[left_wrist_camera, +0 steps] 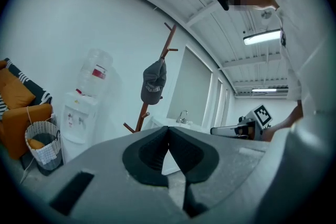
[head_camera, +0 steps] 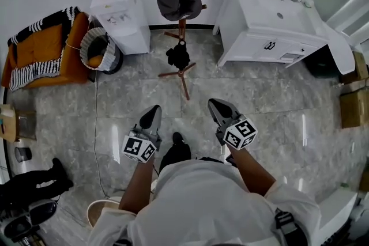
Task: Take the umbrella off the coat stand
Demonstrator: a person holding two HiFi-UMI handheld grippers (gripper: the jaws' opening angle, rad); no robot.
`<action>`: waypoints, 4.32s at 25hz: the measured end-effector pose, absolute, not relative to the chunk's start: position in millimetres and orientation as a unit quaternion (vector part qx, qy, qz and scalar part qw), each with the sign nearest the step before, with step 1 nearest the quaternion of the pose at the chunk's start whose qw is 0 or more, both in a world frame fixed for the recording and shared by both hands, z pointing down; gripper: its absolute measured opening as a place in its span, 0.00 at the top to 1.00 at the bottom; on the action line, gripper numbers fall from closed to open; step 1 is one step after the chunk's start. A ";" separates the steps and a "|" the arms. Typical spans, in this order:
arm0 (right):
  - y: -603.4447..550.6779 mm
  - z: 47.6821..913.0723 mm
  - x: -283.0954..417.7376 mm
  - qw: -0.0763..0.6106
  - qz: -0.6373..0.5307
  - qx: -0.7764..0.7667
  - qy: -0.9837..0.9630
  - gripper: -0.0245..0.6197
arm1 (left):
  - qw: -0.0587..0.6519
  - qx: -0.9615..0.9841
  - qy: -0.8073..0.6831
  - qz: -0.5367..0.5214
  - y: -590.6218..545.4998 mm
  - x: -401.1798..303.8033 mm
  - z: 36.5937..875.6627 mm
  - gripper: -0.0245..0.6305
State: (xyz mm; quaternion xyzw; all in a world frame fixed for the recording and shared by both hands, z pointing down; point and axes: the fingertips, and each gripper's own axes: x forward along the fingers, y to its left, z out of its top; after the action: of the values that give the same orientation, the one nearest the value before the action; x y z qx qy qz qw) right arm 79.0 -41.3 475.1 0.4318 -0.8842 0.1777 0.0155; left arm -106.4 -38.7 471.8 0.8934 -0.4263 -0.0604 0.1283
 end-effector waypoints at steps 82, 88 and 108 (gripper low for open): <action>-381.5 662.8 7.4 0.247 0.142 0.328 -0.901 0.64 | 0.157 0.878 -0.451 -0.031 -245.0 -127.6 493.0 0.95; -379.6 649.0 7.4 0.230 0.133 0.321 -0.909 0.65 | 0.157 0.879 -0.449 -0.030 -245.3 -124.1 490.7 0.95; -341.3 597.5 13.7 0.190 0.116 0.296 -0.929 0.65 | 0.167 0.881 -0.441 -0.042 -242.5 -115.8 495.5 0.95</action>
State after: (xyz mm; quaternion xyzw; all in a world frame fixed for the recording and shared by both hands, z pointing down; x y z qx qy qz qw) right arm 13.7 -341.3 597.5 0.2958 -0.9291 0.1157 0.1897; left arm -115.8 -242.5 495.5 0.8808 -0.4411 -0.0423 0.1666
